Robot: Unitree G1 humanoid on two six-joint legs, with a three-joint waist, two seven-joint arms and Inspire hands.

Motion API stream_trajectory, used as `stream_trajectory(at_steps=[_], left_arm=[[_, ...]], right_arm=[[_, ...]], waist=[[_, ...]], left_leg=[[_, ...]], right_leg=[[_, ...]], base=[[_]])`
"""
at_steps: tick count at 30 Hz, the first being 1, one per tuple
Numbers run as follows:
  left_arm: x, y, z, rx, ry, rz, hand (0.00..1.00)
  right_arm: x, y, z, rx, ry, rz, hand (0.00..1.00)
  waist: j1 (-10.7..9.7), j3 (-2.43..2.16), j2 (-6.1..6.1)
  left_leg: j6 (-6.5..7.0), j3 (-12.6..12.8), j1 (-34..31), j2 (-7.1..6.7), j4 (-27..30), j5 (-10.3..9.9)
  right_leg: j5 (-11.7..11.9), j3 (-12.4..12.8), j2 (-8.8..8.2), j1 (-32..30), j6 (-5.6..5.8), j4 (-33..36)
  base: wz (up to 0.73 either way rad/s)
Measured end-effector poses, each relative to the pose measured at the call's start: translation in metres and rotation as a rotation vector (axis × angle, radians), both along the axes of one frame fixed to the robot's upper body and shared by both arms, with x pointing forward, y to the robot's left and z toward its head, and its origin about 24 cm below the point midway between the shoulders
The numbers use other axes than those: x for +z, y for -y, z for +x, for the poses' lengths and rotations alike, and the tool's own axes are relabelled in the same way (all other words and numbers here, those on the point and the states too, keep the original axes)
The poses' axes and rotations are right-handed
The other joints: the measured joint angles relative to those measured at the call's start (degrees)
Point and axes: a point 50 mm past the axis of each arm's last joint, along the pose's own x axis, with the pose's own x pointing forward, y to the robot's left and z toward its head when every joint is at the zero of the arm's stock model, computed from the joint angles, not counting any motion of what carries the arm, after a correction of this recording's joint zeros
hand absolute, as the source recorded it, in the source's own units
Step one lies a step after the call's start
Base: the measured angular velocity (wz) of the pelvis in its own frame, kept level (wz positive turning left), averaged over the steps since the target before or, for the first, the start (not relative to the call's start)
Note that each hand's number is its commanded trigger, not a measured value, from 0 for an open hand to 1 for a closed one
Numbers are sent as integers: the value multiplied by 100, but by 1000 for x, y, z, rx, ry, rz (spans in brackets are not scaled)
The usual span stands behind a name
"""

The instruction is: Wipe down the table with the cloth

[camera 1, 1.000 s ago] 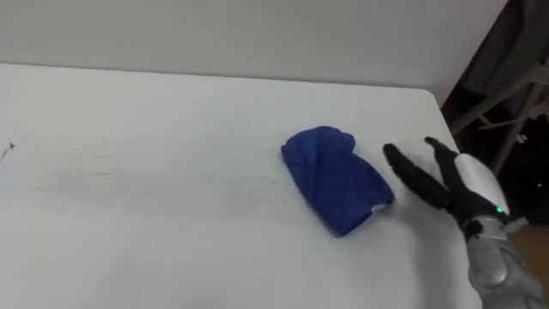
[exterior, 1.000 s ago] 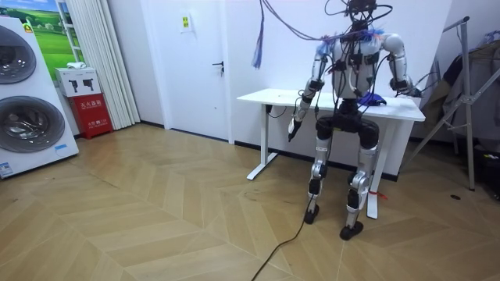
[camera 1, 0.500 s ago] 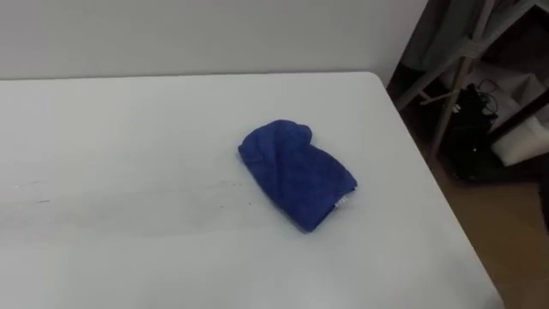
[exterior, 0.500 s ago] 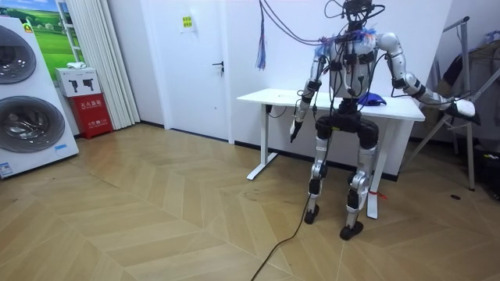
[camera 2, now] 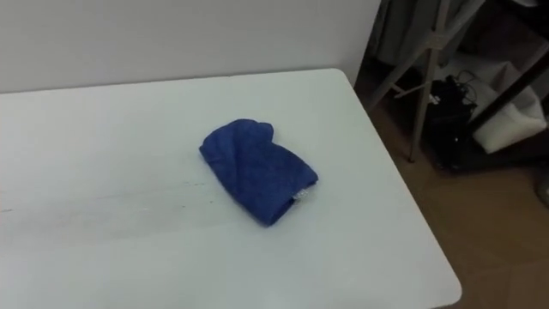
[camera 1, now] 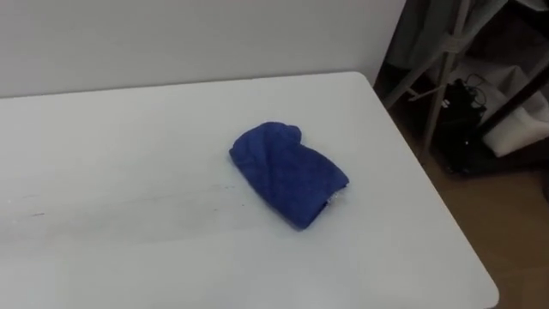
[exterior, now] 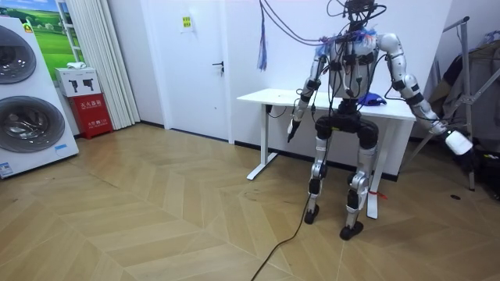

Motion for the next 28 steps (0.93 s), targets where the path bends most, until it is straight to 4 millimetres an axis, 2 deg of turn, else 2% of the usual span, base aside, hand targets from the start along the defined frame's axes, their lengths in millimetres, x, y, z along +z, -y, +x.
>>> stream_trajectory(at_steps=[1,3,4,6,7,8,10,12,15,18,21,25,28], left_arm=[[0,0,0,-8,-4,1,0],[-2,5,2,-60,-24,-7,0],[-3,7,3,-79,-31,-9,0],[-8,15,6,-130,-60,-24,0],[-9,17,7,-144,-67,-28,0],[-11,23,8,-179,-79,-31,0],[-13,29,10,-239,-103,-33,0],[-15,36,18,-271,-104,-19,0],[-17,41,21,-308,-118,-6,0],[-18,44,23,-330,-120,1,0],[-18,48,22,-346,-134,18,0],[-19,51,16,-407,-170,30,0],[-20,53,15,-415,-178,47,0]], right_arm=[[-2,-4,-5,19,-32,23,0],[-14,-25,-19,140,-151,120,0],[-17,-31,-19,168,-169,145,0],[-30,-58,-15,265,-205,231,0],[-32,-64,-13,296,-213,247,0],[-36,-72,-7,348,-222,269,0],[-39,-79,2,417,-224,279,0],[-39,-83,20,519,-202,256,0],[-38,-87,50,609,-130,213,0],[-37,-97,70,676,-73,199,0],[-40,-111,78,712,-25,225,0],[-43,-122,73,703,-13,266,0],[-46,-126,67,647,17,296,0]], waist=[[32,0,7],[104,9,21],[116,11,26],[166,2,63],[171,-4,95],[168,-21,160],[204,-21,233],[284,12,349],[321,16,462],[457,19,483],[541,13,474],[573,5,407],[531,42,345]], left_leg=[[0,-5,13,3,0,0],[-4,1,37,8,7,-10],[-4,3,33,6,4,-11],[-5,4,34,8,23,-32],[-3,1,27,9,35,-38],[4,-5,-9,7,81,-54],[8,-2,-4,2,102,-58],[9,-2,-3,-5,90,-57],[7,1,-15,8,81,-56],[-3,15,-15,17,68,-49],[-2,-3,-17,11,47,-50],[1,-144,-10,-25,10,-49],[1,-314,-13,-55,45,-48]], right_leg=[[0,11,4,7,0,0],[0,32,14,26,0,-6],[0,34,13,17,-1,-7],[1,-8,12,21,-1,-4],[1,-22,12,23,-1,-2],[1,-35,6,15,-1,-3],[5,-29,2,27,5,-4],[7,-12,2,19,9,-15],[6,-25,13,20,10,-22],[6,-33,25,19,10,-27],[6,-46,24,24,10,-38],[5,-67,17,126,12,-129],[-1,-124,15,244,22,-235]], base=[[-5],[-5],[0],[0],[0],[0],[0],[0],[1],[0],[4],[21],[25]])
